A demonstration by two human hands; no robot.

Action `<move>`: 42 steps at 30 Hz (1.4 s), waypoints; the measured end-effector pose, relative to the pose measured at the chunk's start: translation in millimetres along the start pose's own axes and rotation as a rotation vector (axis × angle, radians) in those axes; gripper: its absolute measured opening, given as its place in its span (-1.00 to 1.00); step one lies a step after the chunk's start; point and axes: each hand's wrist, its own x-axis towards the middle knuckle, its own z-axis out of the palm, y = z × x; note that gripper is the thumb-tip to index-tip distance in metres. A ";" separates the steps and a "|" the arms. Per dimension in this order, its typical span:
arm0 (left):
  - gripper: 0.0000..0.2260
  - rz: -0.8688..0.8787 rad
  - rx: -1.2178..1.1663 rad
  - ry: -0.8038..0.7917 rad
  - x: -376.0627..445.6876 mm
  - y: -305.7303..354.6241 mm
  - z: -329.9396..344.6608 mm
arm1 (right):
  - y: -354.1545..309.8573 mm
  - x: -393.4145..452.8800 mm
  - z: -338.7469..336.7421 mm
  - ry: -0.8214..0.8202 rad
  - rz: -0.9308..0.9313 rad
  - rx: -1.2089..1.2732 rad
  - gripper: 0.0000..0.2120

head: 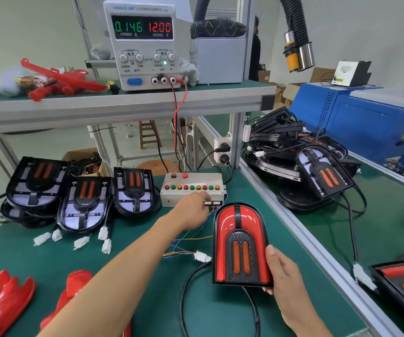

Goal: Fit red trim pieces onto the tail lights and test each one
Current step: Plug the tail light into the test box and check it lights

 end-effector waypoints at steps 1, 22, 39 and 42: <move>-0.69 0.041 -0.026 0.009 -13.6 -0.3 -3.6 | -1.1 -0.3 0.3 0.015 0.002 0.001 -0.55; -0.85 0.379 0.324 0.090 -128.1 -32.1 16.3 | -17.0 -15.5 -16.6 0.213 0.263 -0.121 -0.47; -0.86 0.450 0.267 0.124 -134.7 -34.8 4.8 | -67.0 -18.3 34.8 0.137 -0.545 -1.296 -0.70; -0.88 0.507 0.377 0.156 -132.9 -31.5 2.6 | -64.9 -6.9 86.4 -0.158 -0.621 -1.585 -0.63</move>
